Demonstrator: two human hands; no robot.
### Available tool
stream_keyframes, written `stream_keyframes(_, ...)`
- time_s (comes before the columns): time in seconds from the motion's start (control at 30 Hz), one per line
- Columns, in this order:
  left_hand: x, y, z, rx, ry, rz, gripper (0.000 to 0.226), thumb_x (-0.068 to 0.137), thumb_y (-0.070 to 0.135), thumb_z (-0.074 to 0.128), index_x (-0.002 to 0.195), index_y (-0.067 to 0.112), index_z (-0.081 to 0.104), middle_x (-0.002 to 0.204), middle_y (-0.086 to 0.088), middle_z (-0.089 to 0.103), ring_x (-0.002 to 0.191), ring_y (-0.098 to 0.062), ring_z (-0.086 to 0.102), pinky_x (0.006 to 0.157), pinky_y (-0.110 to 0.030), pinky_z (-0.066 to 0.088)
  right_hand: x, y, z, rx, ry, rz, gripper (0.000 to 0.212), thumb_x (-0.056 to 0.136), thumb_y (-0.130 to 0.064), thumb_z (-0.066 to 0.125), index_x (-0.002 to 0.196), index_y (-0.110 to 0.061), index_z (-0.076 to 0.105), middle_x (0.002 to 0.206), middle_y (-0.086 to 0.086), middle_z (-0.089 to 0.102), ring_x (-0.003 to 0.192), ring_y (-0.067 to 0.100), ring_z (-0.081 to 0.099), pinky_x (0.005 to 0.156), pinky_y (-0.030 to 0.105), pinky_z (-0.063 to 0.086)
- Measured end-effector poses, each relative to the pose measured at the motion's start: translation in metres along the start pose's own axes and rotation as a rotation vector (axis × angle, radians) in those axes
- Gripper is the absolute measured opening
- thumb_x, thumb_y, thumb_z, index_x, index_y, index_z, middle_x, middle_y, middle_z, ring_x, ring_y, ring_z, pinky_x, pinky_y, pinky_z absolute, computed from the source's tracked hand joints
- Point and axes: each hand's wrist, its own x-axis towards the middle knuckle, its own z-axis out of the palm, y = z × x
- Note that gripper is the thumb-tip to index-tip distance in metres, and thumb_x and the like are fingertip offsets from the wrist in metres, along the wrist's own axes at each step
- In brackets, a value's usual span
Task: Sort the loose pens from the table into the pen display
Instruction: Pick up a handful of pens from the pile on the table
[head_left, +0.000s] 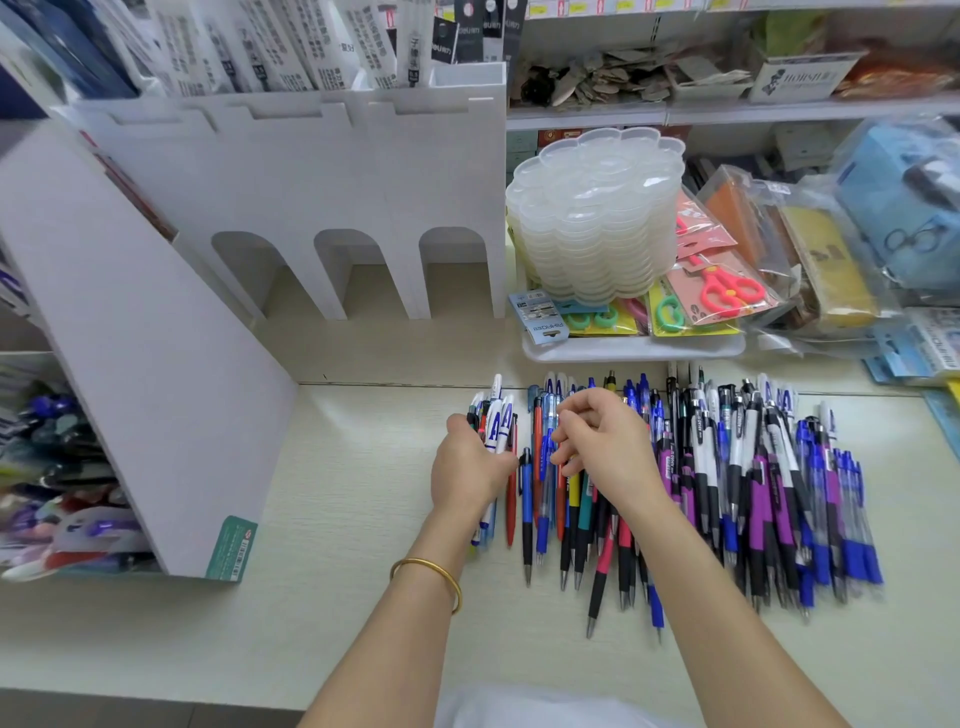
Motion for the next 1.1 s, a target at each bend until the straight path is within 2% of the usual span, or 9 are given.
stream_keyframes(0.27,-0.002,-0.004,0.001,-0.189,-0.054,-0.04,0.038,0.082,0.018,0.071,0.108,0.01,0.045,0.094,-0.006,0.061,0.076,-0.016,0.06,0.054,-0.022,0.045,-0.002,-0.003,0.001,-0.016,0.006,-0.009,0.012,0.097,-0.007,0.046,0.095,-0.014,0.056,0.081,0.008,0.063,0.057,0.016,0.063,0.056,0.035,0.057)
stream_keyframes(0.4,-0.001,-0.008,0.001,-0.324,-0.098,-0.11,0.035,0.077,0.014,0.071,0.105,0.009,0.049,0.093,-0.009,0.063,0.078,-0.019,0.065,0.061,-0.03,0.055,-0.004,-0.004,0.002,-0.019,0.005,-0.02,0.012,0.097,-0.007,0.046,0.095,-0.015,0.056,0.081,0.008,0.063,0.057,0.016,0.063,0.056,0.036,0.057)
stream_keyframes(0.53,-0.001,-0.011,-0.002,-0.512,-0.116,-0.165,0.04,0.069,0.004,0.067,0.107,0.003,0.055,0.092,-0.015,0.067,0.075,-0.024,0.069,0.058,-0.031,0.057,-0.006,-0.006,0.002,-0.024,0.004,-0.023,0.015,0.097,-0.007,0.047,0.092,-0.018,0.055,0.081,0.008,0.063,0.056,0.015,0.064,0.055,0.033,0.057)
stream_keyframes(0.7,-0.005,-0.007,-0.01,-0.663,-0.11,-0.162,0.037,0.073,0.003,0.065,0.107,0.005,0.053,0.089,-0.014,0.066,0.079,-0.027,0.071,0.071,-0.041,0.061,-0.011,-0.007,0.004,-0.031,-0.003,-0.024,0.017,0.097,-0.006,0.046,0.09,-0.019,0.055,0.081,0.009,0.064,0.055,0.014,0.063,0.052,0.029,0.056)
stream_keyframes(0.8,-0.005,0.007,-0.026,-0.809,-0.054,-0.085,0.041,0.073,0.0,0.065,0.112,0.004,0.052,0.093,-0.019,0.066,0.081,-0.028,0.07,0.071,-0.041,0.059,-0.014,-0.009,0.009,0.017,-0.019,-0.002,0.014,0.097,-0.005,0.045,0.097,-0.009,0.058,0.082,0.013,0.064,0.054,0.014,0.062,0.051,0.029,0.056)
stream_keyframes(0.87,-0.008,0.022,-0.041,-0.901,0.007,-0.008,0.037,0.076,-0.002,0.064,0.11,0.008,0.052,0.091,-0.017,0.065,0.076,-0.024,0.068,0.065,-0.035,0.057,-0.02,-0.013,0.017,0.083,-0.008,0.013,0.012,0.098,-0.009,0.046,0.099,-0.008,0.058,0.085,0.014,0.065,0.059,0.015,0.063,0.057,0.032,0.057)
stream_keyframes(0.97,-0.018,0.046,-0.065,-1.028,0.082,0.137,0.032,0.079,-0.002,0.065,0.1,0.019,0.05,0.089,-0.008,0.063,0.079,-0.022,0.066,0.07,-0.035,0.057,-0.032,-0.018,0.035,0.134,0.057,0.045,0.016,0.099,-0.024,0.045,0.098,-0.015,0.058,0.1,0.014,0.062,0.086,0.022,0.063,0.082,0.043,0.054)
stream_keyframes(1.03,-0.028,0.058,-0.077,-1.066,0.098,0.235,0.035,0.079,0.0,0.067,0.098,0.023,0.049,0.089,-0.004,0.062,0.084,-0.024,0.066,0.076,-0.037,0.058,-0.039,-0.028,0.042,0.368,0.003,0.215,0.025,0.1,-0.038,0.04,0.097,-0.022,0.06,0.109,0.009,0.06,0.097,0.022,0.059,0.093,0.05,0.049)
stream_keyframes(1.1,-0.039,0.064,-0.083,-1.052,0.093,0.338,0.037,0.078,0.0,0.069,0.1,0.023,0.051,0.089,-0.003,0.063,0.084,-0.021,0.066,0.074,-0.032,0.057,-0.041,-0.041,0.045,0.882,-0.141,0.403,0.042,0.099,-0.049,0.038,0.095,-0.018,0.067,0.11,0.011,0.067,0.103,0.026,0.062,0.09,0.054,0.05)
